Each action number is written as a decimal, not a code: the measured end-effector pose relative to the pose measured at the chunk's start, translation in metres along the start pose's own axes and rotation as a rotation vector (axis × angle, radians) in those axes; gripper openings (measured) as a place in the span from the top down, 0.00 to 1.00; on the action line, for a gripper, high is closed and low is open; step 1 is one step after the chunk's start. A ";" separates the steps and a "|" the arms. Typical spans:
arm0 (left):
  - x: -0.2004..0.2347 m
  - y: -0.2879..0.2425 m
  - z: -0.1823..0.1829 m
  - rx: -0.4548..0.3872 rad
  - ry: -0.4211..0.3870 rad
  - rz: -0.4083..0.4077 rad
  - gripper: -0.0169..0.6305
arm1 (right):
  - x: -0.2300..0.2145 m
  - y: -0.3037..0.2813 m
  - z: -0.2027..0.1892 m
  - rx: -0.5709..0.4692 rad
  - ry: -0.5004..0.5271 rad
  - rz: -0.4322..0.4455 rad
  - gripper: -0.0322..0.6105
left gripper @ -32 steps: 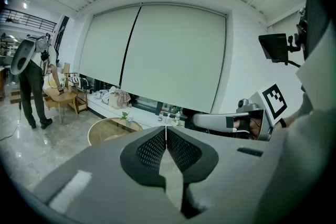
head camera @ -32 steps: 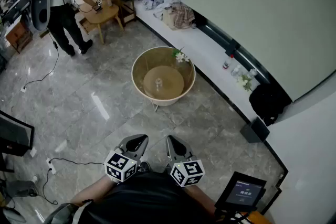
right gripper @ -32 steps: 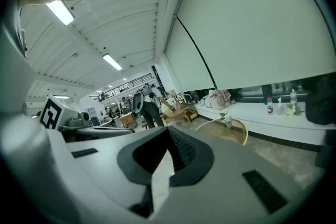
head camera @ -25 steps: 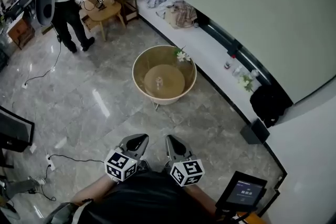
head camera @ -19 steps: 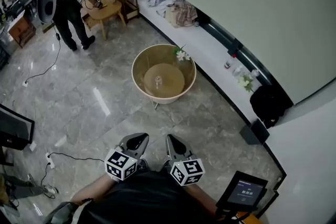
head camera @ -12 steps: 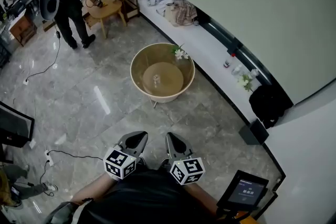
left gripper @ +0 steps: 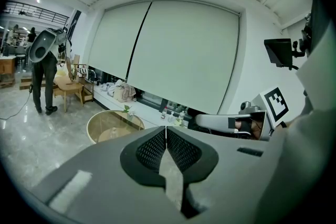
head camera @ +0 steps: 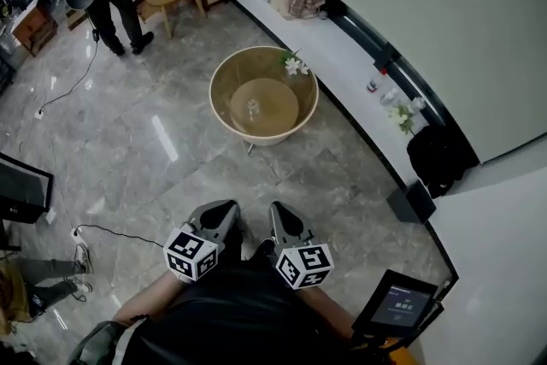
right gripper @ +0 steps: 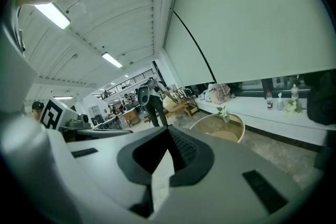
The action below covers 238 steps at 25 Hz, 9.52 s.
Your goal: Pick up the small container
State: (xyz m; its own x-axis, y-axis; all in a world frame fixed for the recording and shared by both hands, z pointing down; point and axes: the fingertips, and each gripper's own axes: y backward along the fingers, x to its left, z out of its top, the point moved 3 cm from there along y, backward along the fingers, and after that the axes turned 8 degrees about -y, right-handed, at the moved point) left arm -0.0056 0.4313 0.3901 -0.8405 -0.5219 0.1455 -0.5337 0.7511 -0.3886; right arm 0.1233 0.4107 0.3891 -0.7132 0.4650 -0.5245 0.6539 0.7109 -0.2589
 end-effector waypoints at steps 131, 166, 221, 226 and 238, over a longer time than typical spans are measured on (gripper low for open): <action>0.393 -0.553 -0.248 0.668 -0.342 -0.157 0.47 | -0.334 -0.400 -0.030 0.346 -0.408 -0.390 0.96; 0.396 -0.573 -0.263 0.757 -0.358 -0.180 0.45 | -0.343 -0.382 -0.040 0.363 -0.432 -0.402 0.96; 0.267 -0.327 0.053 0.584 -0.455 -0.348 0.45 | -0.229 -0.345 0.161 0.059 -0.156 -0.298 0.96; 0.266 -0.318 0.062 0.578 -0.459 -0.336 0.45 | -0.222 -0.338 0.168 0.043 -0.150 -0.296 0.96; 0.279 -0.299 0.053 0.589 -0.426 -0.290 0.45 | -0.200 -0.332 0.192 0.005 -0.064 -0.260 0.96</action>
State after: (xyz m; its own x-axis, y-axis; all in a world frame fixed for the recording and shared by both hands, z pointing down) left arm -0.0762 0.0398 0.4987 -0.5035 -0.8640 -0.0003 -0.4889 0.2852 -0.8244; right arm 0.0974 -0.0193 0.4240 -0.8400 0.2329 -0.4900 0.4524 0.7992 -0.3957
